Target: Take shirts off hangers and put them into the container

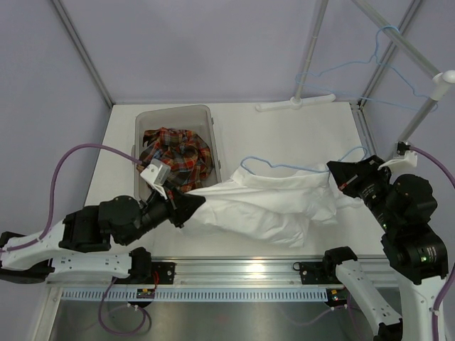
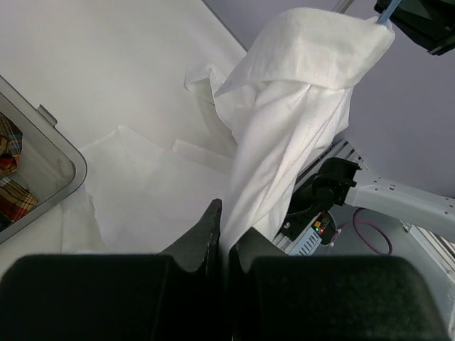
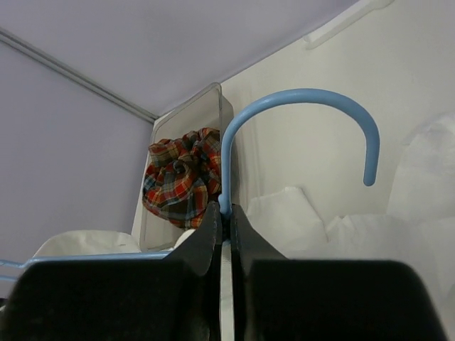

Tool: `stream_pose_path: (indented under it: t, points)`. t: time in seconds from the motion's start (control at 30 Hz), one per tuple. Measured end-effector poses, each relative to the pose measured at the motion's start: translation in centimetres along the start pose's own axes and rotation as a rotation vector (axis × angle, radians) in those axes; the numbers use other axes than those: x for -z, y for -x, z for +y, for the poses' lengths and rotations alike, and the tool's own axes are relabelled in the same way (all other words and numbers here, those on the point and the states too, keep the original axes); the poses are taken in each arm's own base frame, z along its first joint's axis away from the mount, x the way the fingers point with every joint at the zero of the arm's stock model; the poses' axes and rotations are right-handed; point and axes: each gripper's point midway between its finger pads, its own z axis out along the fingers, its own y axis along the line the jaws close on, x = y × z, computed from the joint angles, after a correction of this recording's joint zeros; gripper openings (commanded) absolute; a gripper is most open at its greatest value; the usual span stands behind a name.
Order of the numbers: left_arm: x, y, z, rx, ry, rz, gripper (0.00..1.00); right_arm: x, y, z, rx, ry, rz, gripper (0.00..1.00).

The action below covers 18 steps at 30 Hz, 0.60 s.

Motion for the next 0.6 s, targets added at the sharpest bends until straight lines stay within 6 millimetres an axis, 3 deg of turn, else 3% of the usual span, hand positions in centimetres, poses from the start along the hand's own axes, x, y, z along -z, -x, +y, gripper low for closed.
stream_pose_path:
  t: [0.13,0.33,0.6]
  points:
    - [-0.9,-0.4,-0.6,-0.095,-0.011,0.03,0.36,-1.5,0.3,0.1,0.086,0.013,0.008,0.0]
    - [-3.6,0.6,-5.6,-0.202,-0.13,0.083,0.56,-3.3,-1.1,0.2,0.165,0.052,0.098,0.0]
    - [-3.6,2.1,-8.5,-0.261,-0.243,0.063,0.59,-3.2,-2.0,0.5,0.218,0.1,0.143,0.0]
